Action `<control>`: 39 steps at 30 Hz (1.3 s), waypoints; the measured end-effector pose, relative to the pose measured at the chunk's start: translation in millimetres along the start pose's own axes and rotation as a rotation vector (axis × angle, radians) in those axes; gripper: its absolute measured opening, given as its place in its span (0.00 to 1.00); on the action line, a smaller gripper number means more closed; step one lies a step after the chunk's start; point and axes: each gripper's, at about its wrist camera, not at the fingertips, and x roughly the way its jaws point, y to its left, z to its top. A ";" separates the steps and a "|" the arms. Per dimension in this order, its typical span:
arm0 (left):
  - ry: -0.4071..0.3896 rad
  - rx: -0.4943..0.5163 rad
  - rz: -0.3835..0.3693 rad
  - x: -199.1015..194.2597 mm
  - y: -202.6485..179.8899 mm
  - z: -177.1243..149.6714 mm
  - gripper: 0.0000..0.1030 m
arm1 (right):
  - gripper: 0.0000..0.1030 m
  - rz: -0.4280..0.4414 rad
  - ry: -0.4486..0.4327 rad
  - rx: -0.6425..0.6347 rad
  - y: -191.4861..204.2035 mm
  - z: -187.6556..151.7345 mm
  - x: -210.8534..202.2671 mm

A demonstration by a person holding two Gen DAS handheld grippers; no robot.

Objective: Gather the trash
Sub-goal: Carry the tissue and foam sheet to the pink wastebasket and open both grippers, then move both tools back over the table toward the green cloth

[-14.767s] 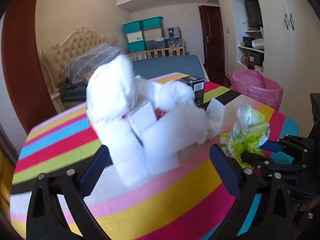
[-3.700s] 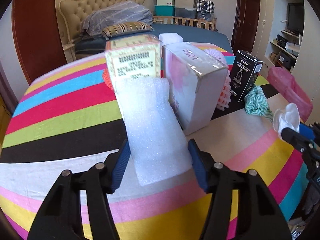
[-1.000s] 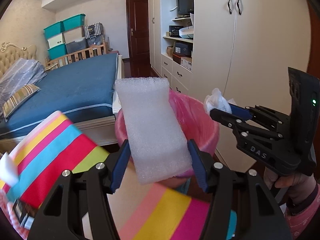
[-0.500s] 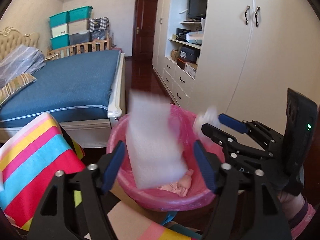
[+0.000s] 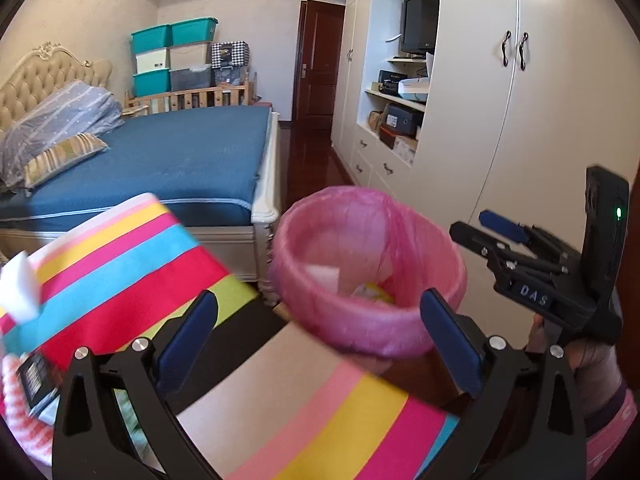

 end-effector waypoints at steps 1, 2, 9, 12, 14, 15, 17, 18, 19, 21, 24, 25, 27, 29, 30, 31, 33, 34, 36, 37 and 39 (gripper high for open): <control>0.002 0.010 0.010 -6.4 1.8 -7.6 0.95 | 0.64 0.005 0.006 -0.011 6.8 -2.1 -1.3; 0.005 0.022 0.021 -13.1 3.7 -14.7 0.95 | 0.64 0.008 0.013 -0.021 13.3 -3.9 -1.5; 0.018 0.032 0.094 -61.9 29.3 -67.9 0.95 | 0.65 0.077 0.082 -0.056 66.8 -22.6 0.5; 0.018 0.043 0.145 -84.9 41.7 -88.8 0.95 | 0.68 0.115 0.104 -0.072 95.6 -30.5 2.1; 0.021 0.039 0.177 -101.6 51.7 -103.6 0.95 | 0.70 0.137 0.121 -0.077 114.0 -35.8 3.6; 0.022 0.035 0.188 -107.6 54.7 -109.2 0.95 | 0.70 0.150 0.131 -0.081 122.7 -37.9 4.7; 0.018 0.023 0.217 -125.8 64.6 -123.6 0.95 | 0.70 0.171 0.145 -0.088 140.0 -41.6 5.0; 0.017 0.019 0.231 -131.8 68.4 -128.1 0.95 | 0.70 0.184 0.154 -0.092 148.5 -42.8 5.6; 0.012 0.011 0.253 -141.1 73.9 -134.4 0.95 | 0.70 0.196 0.162 -0.099 158.5 -45.4 5.7; 0.003 -0.008 0.278 -157.1 84.2 -144.8 0.95 | 0.70 0.210 0.174 -0.123 177.4 -47.9 5.7; -0.005 -0.042 0.327 -177.3 98.7 -157.9 0.95 | 0.70 0.240 0.186 -0.161 204.9 -53.0 3.6; -0.006 -0.058 0.340 -183.3 105.4 -162.2 0.95 | 0.70 0.251 0.191 -0.173 213.4 -53.8 3.3; -0.006 -0.088 0.358 -190.9 116.3 -167.1 0.95 | 0.70 0.272 0.205 -0.200 232.4 -56.0 3.6; -0.003 -0.132 0.374 -197.1 129.1 -171.6 0.95 | 0.71 0.288 0.217 -0.221 246.1 -57.4 4.6; -0.002 -0.149 0.378 -198.5 133.2 -172.0 0.95 | 0.71 0.297 0.229 -0.233 254.0 -58.6 5.7; -0.001 -0.166 0.382 -200.4 137.1 -173.3 0.95 | 0.71 0.302 0.250 -0.250 262.4 -60.0 7.4; -0.001 -0.192 0.395 -203.2 144.4 -176.3 0.95 | 0.71 0.311 0.275 -0.272 274.4 -61.2 9.1; 0.001 -0.199 0.400 -204.5 147.3 -177.5 0.95 | 0.71 0.317 0.285 -0.277 280.3 -61.2 9.6; 0.003 -0.206 0.402 -205.1 148.6 -178.1 0.95 | 0.71 0.325 0.291 -0.278 289.1 -59.6 9.6; 0.004 -0.211 0.403 -206.1 150.1 -179.0 0.95 | 0.72 0.330 0.284 -0.278 293.4 -57.8 9.1; 0.005 -0.218 0.404 -206.1 151.7 -179.8 0.95 | 0.75 0.329 0.284 -0.288 303.0 -56.3 11.0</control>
